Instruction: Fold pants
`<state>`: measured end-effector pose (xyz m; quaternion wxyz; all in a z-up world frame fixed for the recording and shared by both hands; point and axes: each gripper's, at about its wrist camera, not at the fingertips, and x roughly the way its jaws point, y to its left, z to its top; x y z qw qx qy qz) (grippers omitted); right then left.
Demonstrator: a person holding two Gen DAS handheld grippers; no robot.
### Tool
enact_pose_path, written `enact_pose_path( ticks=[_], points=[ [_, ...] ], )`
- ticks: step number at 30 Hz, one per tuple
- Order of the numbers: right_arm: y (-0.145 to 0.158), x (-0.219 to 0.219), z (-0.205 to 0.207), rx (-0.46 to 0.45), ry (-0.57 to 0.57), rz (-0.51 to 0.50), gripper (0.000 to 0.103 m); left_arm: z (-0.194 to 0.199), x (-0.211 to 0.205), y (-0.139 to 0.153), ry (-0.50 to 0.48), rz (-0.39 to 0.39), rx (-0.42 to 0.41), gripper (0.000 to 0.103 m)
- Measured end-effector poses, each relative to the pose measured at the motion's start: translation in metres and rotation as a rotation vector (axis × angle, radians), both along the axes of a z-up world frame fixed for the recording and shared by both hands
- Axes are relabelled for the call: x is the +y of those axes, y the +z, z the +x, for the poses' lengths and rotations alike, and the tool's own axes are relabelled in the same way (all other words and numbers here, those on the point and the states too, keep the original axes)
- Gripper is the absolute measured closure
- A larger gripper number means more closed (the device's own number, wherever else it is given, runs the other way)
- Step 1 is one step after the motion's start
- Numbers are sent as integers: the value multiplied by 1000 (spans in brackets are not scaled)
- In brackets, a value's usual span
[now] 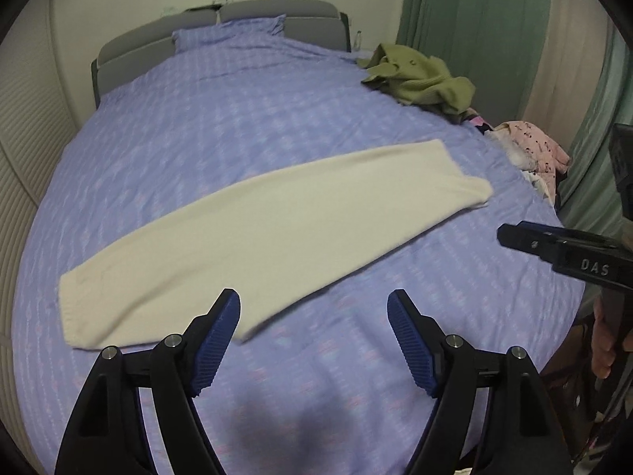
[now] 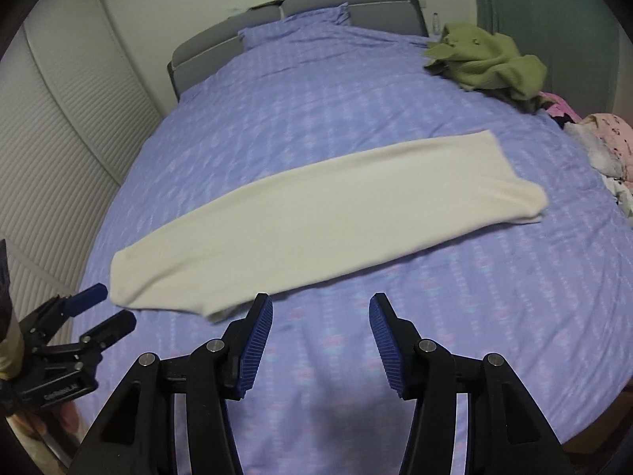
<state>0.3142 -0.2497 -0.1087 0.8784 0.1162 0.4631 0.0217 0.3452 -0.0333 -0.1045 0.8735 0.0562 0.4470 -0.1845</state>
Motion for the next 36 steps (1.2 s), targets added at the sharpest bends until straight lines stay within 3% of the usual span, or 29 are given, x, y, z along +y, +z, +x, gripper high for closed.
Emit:
enact_pose_path(
  ticks=[8, 12, 19, 28, 31, 36],
  points=[
    [-15, -111, 32, 7, 165, 0, 50, -2, -113, -11, 173, -11, 26, 23],
    [-13, -165, 62, 7, 187, -12, 50, 10, -159, -14, 228, -22, 65, 23],
    [-28, -225, 120, -33, 142, -16, 50, 63, -220, -17, 176, 42, 8, 19],
    [-87, -265, 228, -49, 102, -142, 50, 165, -260, -69, 121, 125, -11, 19],
    [-111, -275, 266, -29, 106, -179, 50, 201, -272, -88, 91, 139, 6, 19],
    [-138, -293, 313, 3, 90, -169, 50, 258, -286, -112, 91, 99, 80, 19]
  ],
)
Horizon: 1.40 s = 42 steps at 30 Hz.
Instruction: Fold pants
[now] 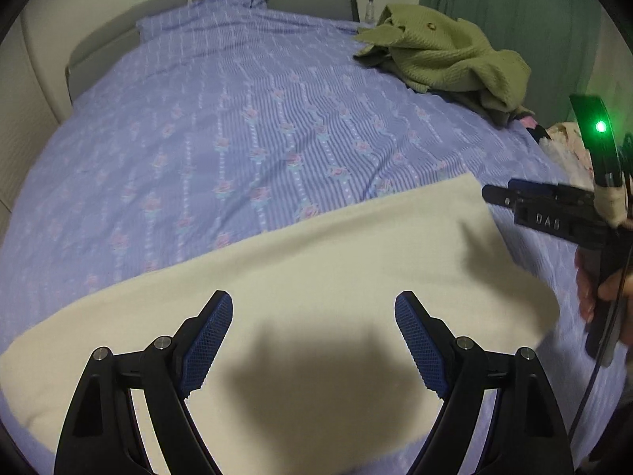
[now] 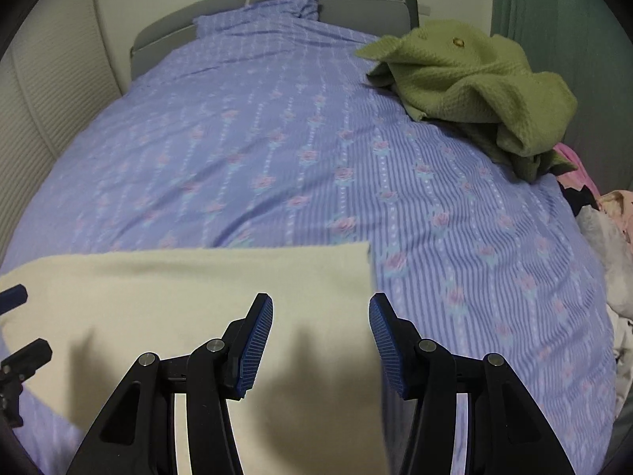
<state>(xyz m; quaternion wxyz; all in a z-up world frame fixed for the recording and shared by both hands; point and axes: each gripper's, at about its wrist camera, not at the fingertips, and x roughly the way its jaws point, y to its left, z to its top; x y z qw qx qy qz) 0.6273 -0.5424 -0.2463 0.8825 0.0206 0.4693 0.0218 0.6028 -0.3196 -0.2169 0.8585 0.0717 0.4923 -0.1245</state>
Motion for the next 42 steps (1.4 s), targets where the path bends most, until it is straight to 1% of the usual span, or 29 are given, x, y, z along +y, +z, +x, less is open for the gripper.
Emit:
enact_pose_path(
  ticks=[4, 6, 8, 9, 10, 11, 13, 14, 15, 17, 19, 22, 23, 24, 26, 27, 29, 31, 32, 34, 35, 37, 40, 42],
  points=[
    [-20, -13, 24, 43, -18, 5, 50, 27, -16, -13, -15, -14, 32, 19],
    [-28, -17, 32, 62, -19, 24, 51, 34, -23, -18, -32, 4, 38, 19],
    [-36, -19, 39, 90, -8, 40, 53, 36, -28, -18, -51, 20, 25, 19],
    [-41, -20, 43, 108, 0, 43, 56, 37, -31, -19, -56, 28, 20, 19],
    [-45, -19, 45, 124, 9, 44, 66, 36, -31, -19, -60, 31, 16, 19],
    [-48, -18, 46, 137, 15, 39, 79, 36, -31, -19, -63, 34, 15, 19],
    [-50, -17, 47, 138, 24, 15, 97, 36, -31, -19, -67, 38, 15, 19],
    [-48, -18, 46, 127, 20, -3, 98, 36, -32, -19, -70, 41, 15, 19],
    [-43, -18, 45, 100, 4, -41, 98, 36, -32, -18, -73, 47, 9, 19],
    [-31, -20, 46, 43, -24, -64, 99, 35, -34, -17, -79, 58, -9, 19],
    [-30, -18, 54, 45, -30, -89, 99, 35, -35, -16, -72, 70, -20, 19],
    [-44, -8, 56, 97, -5, -146, 98, 34, -37, -13, -71, 76, -20, 19],
    [-43, -8, 54, 103, -12, -161, 96, 32, -37, -12, -75, 83, -23, 19],
    [-39, -10, 45, 93, -33, -173, 91, 29, -38, -11, -84, 93, -34, 19],
    [-26, -17, 27, 61, -78, -165, 51, 23, -40, -6, -101, 110, -58, 19],
    [-11, -23, 6, 14, -116, -154, 49, 18, -41, -3, -112, 109, -68, 19],
    [6, -28, -22, -17, -139, -129, 49, 7, -40, 1, -129, 95, -74, 19],
    [23, -34, -66, -45, -160, -56, 49, -9, -38, 3, -137, 70, -70, 19],
    [26, -34, -77, -46, -171, -40, 49, -18, -37, 4, -141, 59, -64, 19],
    [27, -36, -121, -36, -200, 4, 49, -41, -35, 3, -150, 41, -54, 19],
    [25, -37, -130, -28, -206, 9, 49, -52, -35, 2, -158, 43, -49, 19],
    [11, -38, -162, 20, -212, 66, 49, -76, -38, -2, -181, 57, -53, 19],
    [-16, -39, -179, 90, -229, 129, 50, -108, -50, -8, -232, 81, -60, 19],
    [-32, -40, -186, 116, -251, 170, 54, -119, -59, -14, -263, 95, -51, 19]
  ],
)
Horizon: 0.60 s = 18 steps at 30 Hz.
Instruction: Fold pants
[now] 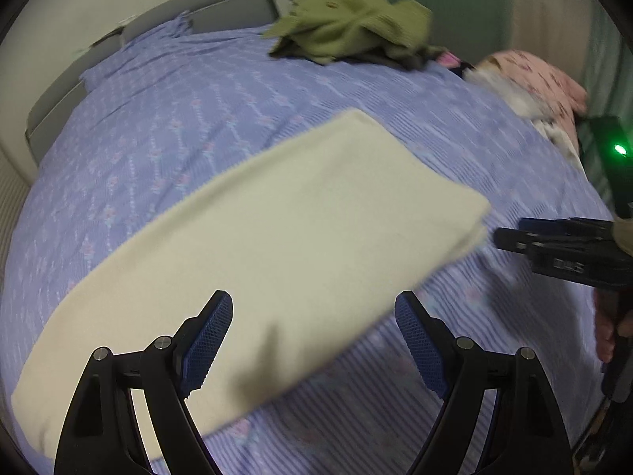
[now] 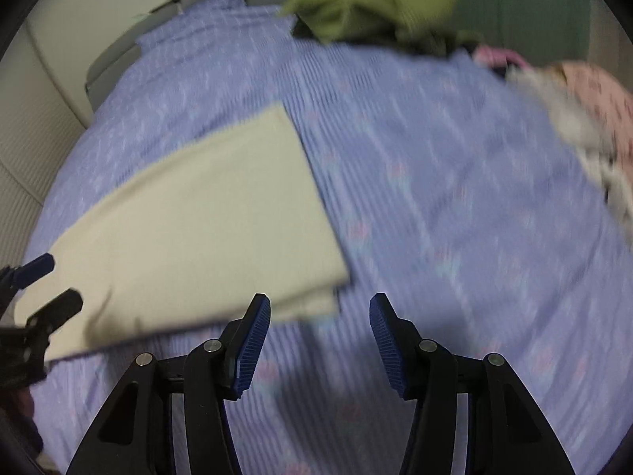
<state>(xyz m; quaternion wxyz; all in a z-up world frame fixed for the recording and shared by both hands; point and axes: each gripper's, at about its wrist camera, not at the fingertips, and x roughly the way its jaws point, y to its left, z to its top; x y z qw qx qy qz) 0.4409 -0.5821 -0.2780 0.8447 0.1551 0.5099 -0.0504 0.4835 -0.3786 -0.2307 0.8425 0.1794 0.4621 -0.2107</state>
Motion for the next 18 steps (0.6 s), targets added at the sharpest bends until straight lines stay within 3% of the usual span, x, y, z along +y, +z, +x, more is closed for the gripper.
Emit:
enact_pose_path(
  ticks=[1, 6, 12, 16, 18],
  points=[
    [-5, -1, 0, 4, -7, 22, 58, -5, -5, -3, -19, 7, 5, 19],
    [-24, -6, 9, 11, -52, 137, 59, -16, -19, 0, -54, 36, -32, 19],
    [-44, -26, 15, 7, -182, 322, 63, -10, -9, 11, -14, 21, -41, 19],
    [-59, -29, 18, 34, -221, 365, 65, -4, -4, 13, 18, 18, -40, 19],
    [-60, -30, 20, 27, -229, 382, 74, -2, 0, 12, 40, 13, -29, 19]
  ],
)
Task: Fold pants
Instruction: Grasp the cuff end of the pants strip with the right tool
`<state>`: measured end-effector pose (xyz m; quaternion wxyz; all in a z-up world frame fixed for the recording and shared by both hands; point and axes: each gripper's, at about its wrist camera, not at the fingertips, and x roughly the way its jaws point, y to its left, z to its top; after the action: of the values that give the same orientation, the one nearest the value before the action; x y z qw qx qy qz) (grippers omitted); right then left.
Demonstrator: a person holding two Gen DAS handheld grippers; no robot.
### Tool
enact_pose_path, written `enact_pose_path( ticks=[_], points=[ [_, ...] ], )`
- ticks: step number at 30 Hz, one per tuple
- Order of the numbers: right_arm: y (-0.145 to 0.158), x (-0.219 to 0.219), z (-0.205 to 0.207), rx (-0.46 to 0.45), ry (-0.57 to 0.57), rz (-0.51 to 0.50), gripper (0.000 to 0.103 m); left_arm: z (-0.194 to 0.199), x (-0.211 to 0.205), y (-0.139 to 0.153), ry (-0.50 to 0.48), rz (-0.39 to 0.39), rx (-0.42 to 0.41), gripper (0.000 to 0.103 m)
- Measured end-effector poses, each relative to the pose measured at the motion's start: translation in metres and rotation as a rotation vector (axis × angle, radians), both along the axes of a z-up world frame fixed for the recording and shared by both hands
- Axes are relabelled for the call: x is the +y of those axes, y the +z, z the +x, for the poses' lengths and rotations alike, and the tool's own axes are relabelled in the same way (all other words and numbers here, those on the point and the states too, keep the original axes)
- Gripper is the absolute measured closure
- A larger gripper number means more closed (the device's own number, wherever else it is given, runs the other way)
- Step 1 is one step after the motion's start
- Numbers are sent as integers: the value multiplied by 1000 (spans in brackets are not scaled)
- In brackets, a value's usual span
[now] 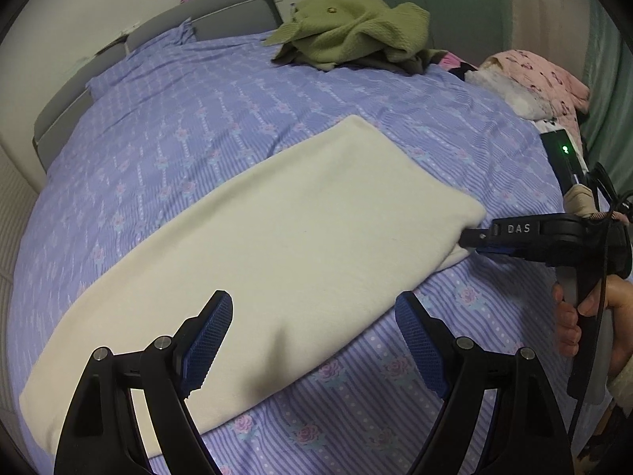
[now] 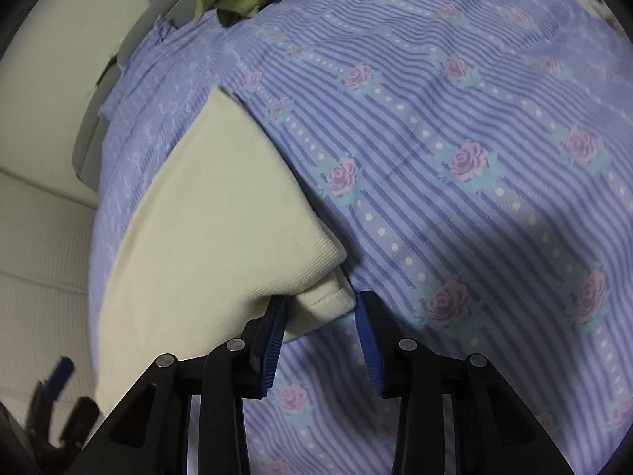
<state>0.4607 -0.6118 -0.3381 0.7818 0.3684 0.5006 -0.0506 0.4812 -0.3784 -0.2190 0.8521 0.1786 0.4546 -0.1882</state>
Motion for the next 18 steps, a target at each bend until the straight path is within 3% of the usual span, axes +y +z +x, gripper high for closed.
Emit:
enact_pose_path(
  ticks=[3, 5, 7, 9, 10, 12, 18],
  points=[
    [5, -3, -2, -3, -20, 22, 85, 2, 6, -3, 39, -16, 40, 19],
    [31, -7, -6, -41, -39, -58, 89, 1, 11, -1, 54, -30, 47, 19],
    [72, 0, -8, -103, -47, -219, 90, -1, 15, 2, 67, -44, 46, 19],
    [88, 9, -2, -116, -22, -336, 91, -1, 18, 3, 79, -39, 45, 19],
    [88, 15, 6, -92, -2, -398, 91, -2, 18, 3, 85, -34, 46, 19],
    [74, 17, 14, -32, 17, -430, 91, -2, 21, 2, 95, -22, 48, 19],
    [29, 13, -1, 89, 14, -403, 90, -7, 28, 0, 103, -6, 64, 19]
  ],
)
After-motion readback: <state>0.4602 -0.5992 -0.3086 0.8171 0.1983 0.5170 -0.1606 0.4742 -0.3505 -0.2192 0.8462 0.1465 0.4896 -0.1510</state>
